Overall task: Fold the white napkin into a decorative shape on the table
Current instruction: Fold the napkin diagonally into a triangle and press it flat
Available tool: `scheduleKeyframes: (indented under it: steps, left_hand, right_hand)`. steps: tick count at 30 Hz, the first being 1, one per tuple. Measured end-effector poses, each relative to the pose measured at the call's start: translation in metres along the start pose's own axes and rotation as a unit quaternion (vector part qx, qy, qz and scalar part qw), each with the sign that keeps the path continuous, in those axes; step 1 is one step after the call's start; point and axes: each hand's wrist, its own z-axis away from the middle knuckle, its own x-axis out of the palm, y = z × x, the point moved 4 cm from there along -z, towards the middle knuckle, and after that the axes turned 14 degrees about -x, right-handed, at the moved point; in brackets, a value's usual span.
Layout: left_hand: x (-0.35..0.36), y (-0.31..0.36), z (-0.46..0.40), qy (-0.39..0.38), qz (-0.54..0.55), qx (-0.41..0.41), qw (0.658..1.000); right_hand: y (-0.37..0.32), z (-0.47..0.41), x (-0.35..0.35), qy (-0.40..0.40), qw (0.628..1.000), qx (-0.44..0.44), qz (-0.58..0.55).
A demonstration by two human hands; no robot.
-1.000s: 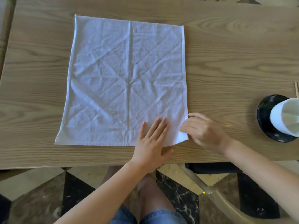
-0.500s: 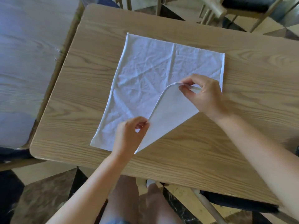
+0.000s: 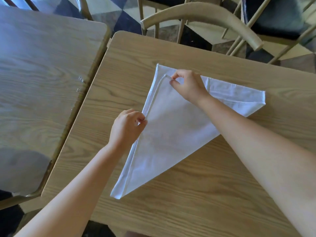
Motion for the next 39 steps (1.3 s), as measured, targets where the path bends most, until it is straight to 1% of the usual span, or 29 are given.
scheduleKeyframes:
  steps: [3, 5, 8, 13, 19, 22, 24, 25, 27, 28, 29, 31, 34, 37, 39]
  left_hand:
    - [0.005, -0.006, -0.007, -0.014, 0.003, -0.006, 1.000]
    - [0.008, -0.007, -0.009, -0.017, -0.013, 0.001, 1.000]
    - [0.005, -0.008, -0.014, -0.019, -0.035, -0.007, 0.999]
    - [0.004, -0.008, -0.023, -0.024, -0.040, -0.024, 0.999]
    - [0.008, -0.012, -0.016, 0.001, -0.009, -0.020, 1.000]
    - [0.010, -0.011, -0.012, 0.016, 0.032, -0.024, 0.999]
    - [0.005, -0.007, -0.006, 0.045, 0.060, -0.003, 0.997]
    - [0.002, -0.004, 0.000, 0.066, 0.053, 0.027, 0.996]
    - [0.000, 0.004, 0.019, 0.093, -0.016, 0.101, 0.990]
    - [0.004, 0.007, 0.033, 0.084, -0.058, 0.131, 0.986]
    - [0.010, 0.007, 0.047, 0.065, -0.089, 0.154, 0.982]
    - [0.025, -0.004, 0.077, 0.017, -0.135, 0.174, 0.975]
    - [0.039, -0.035, 0.110, -0.032, -0.190, 0.165, 0.967]
    - [0.037, -0.045, 0.117, -0.039, -0.222, 0.143, 0.964]
    - [0.036, -0.044, 0.116, -0.047, -0.228, 0.132, 0.963]
  right_hand:
    - [0.007, -0.009, 0.015, -0.027, 0.999, 0.019, 0.012]
    - [0.008, -0.015, 0.023, -0.029, 0.999, 0.009, 0.028]
    - [0.011, -0.022, 0.031, -0.021, 0.997, -0.005, 0.068]
    - [0.013, -0.030, 0.038, 0.007, 0.992, -0.021, 0.122]
    - [0.014, -0.031, 0.046, 0.046, 0.986, -0.017, 0.160]
    - [0.014, -0.029, 0.046, 0.052, 0.982, -0.023, 0.178]
    - [0.010, -0.023, 0.045, 0.036, 0.980, -0.025, 0.192]
    - [0.003, -0.014, 0.042, 0.041, 0.979, -0.038, 0.195]
    - [-0.015, 0.016, 0.037, 0.065, 0.973, -0.077, 0.206]
    - [-0.024, 0.038, 0.037, 0.064, 0.970, -0.091, 0.216]
    - [-0.034, 0.064, 0.041, 0.049, 0.968, -0.101, 0.223]
    - [-0.049, 0.119, 0.058, -0.015, 0.968, -0.109, 0.227]
    - [-0.051, 0.176, 0.092, -0.114, 0.959, -0.100, 0.241]
    - [-0.036, 0.180, 0.096, -0.164, 0.950, -0.096, 0.246]
    - [-0.012, 0.173, 0.076, -0.172, 0.947, -0.084, 0.256]
